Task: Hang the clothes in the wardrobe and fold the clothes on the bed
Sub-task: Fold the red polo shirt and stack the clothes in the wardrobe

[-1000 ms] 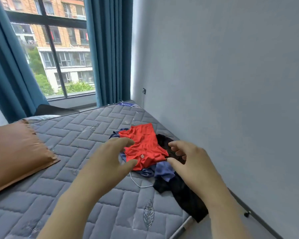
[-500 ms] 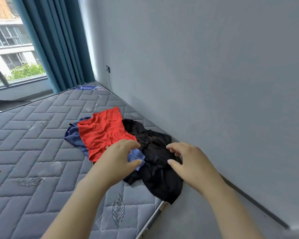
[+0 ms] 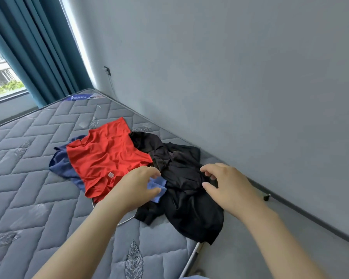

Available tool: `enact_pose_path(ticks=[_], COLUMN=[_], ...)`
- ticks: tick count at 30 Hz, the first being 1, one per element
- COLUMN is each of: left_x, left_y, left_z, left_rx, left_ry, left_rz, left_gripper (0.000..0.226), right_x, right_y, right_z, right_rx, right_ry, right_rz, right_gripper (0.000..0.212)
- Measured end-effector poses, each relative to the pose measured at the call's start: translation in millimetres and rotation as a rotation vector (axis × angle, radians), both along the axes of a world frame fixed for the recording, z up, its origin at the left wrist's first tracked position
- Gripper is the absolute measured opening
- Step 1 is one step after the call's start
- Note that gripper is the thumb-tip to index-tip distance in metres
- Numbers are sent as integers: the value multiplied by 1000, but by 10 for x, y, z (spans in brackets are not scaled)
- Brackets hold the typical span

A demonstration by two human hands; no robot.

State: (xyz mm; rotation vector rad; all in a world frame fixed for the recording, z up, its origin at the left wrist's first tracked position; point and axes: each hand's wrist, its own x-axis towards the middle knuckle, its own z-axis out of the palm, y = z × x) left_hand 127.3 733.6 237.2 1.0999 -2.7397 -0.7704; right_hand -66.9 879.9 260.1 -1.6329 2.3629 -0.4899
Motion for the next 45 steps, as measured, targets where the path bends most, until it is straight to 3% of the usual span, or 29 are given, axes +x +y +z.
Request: enact_pose_path(ticks=[7,10,13,17,24,30,35,37,40,43,45], left_x=[109,339,628,922,1217,1208,885,761,642,579,587], left_y=[-634,-874,-1005,-1142,-1366,-1910,-2248,-2390,-2464,-2337,-2249], left_z=[-1846,-2325,-2318,-2423,-2652,-2817,-3026,-3122,-3244,-3272,-3211], left_rx=[-33,4,32,19,40,-93,-19,30,73,134,171], left_ry=[76,53,31,56,110,58,-23,-83,-131,-48,52], left_rz=[-126,-218,-213,-215,-156,21,114,167,186,138,103], left_gripper=[39,39,32,33,35,59,87,79,42,17,17], right_x=[225,517,895,1301,1575,1676,1699,1652,1571,1535,1525], right_y=[-436,-522,-509,-599,-1068,-1499,-1521,-1501,-1463,-1386,-1336], right_z=[-1906,-2374,-2404,-2425,-2415,-2481,-2549,-2558,-2590,-2651,-2709], right_rx=[-92,-149,-103,39,49,20,86,85,65,57,74], right_ry=[-47,-98,-170,-105,-74,-63,-68,-66,-86,-136,-163], right_rz=[-151,-272,-346,-231,-187,-130,-107,-118,-154,-187,-193], right_gripper=[34,32,32,34,31,36,36,35,29,28,29])
